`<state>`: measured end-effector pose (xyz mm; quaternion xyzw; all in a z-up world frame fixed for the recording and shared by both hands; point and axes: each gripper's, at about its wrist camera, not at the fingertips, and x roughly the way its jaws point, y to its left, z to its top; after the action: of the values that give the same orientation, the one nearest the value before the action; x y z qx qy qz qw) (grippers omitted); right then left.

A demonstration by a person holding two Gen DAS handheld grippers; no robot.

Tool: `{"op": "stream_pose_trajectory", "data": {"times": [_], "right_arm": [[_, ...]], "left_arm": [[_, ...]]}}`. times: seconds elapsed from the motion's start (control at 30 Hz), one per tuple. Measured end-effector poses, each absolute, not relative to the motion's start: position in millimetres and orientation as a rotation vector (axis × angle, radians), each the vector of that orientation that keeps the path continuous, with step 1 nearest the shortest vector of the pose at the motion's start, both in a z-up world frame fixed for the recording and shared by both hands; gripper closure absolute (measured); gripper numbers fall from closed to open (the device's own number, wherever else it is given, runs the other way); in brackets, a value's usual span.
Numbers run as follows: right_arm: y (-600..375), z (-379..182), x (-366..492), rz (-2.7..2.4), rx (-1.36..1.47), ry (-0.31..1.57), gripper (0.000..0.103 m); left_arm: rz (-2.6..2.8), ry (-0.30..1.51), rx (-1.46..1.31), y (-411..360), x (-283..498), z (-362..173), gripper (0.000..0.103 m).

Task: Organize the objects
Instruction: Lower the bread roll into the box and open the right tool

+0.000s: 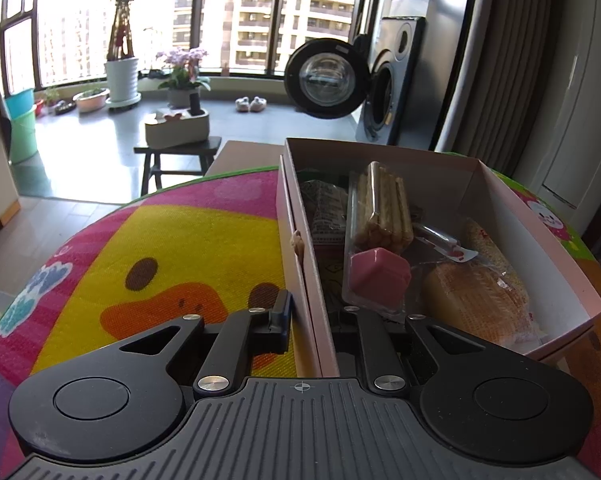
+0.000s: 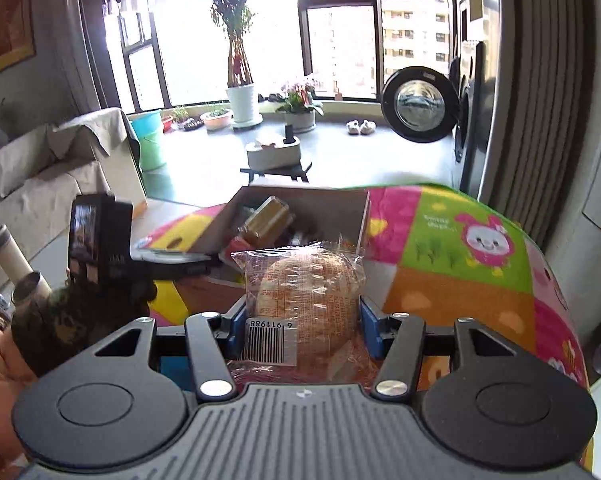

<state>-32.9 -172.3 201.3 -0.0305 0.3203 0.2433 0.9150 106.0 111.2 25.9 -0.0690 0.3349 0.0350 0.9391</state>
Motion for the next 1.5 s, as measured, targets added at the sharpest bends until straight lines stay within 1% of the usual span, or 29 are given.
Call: {"op": "stream_pose_trajectory", "data": {"times": [0.1,0.2,0.37,0.5,0.7,0.83,1.07,1.13,1.27,1.4,1.5], "right_arm": [[-153.0,211.9,-2.3,0.492,-0.075,0.617,0.049],[-136.1,208.2,41.4,0.471,-0.036,0.636,0.049],[-108.5,179.3,115.6,0.413,0.034,0.697,0.049],[-91.1,148.4,155.1,0.387,0.076,0.745,0.049],[-72.4,106.0,171.4,0.317,0.032,0.808,0.049],[-68.1,104.9,165.8,0.281,-0.037,0.800,0.049],[-63.9,106.7,163.0,0.280,-0.057,0.797,0.048],[-64.0,106.4,162.1,0.286,-0.056,0.799,0.046],[-68.6,108.6,158.2,0.343,-0.016,0.811,0.032],[-74.2,110.2,150.9,0.363,0.004,0.824,0.027],[-82.8,115.0,144.1,0.378,0.040,0.832,0.026]], "left_arm": [[0.067,0.683,-0.144,110.7,106.7,25.9,0.087],[0.062,0.682,-0.145,110.9,107.1,25.4,0.086],[0.051,0.681,-0.152,112.4,107.2,24.3,0.086],[0.044,0.680,-0.156,114.4,105.9,23.7,0.085],[0.033,0.676,-0.165,116.0,104.5,23.3,0.084],[0.034,0.674,-0.170,116.5,104.1,23.4,0.084],[0.032,0.672,-0.172,118.0,102.7,22.5,0.084],[0.032,0.673,-0.173,118.1,102.6,22.4,0.084],[0.026,0.672,-0.177,118.9,101.2,21.7,0.084],[0.017,0.675,-0.180,119.5,100.9,21.2,0.086],[0.014,0.676,-0.182,119.0,99.6,21.3,0.086]]}}
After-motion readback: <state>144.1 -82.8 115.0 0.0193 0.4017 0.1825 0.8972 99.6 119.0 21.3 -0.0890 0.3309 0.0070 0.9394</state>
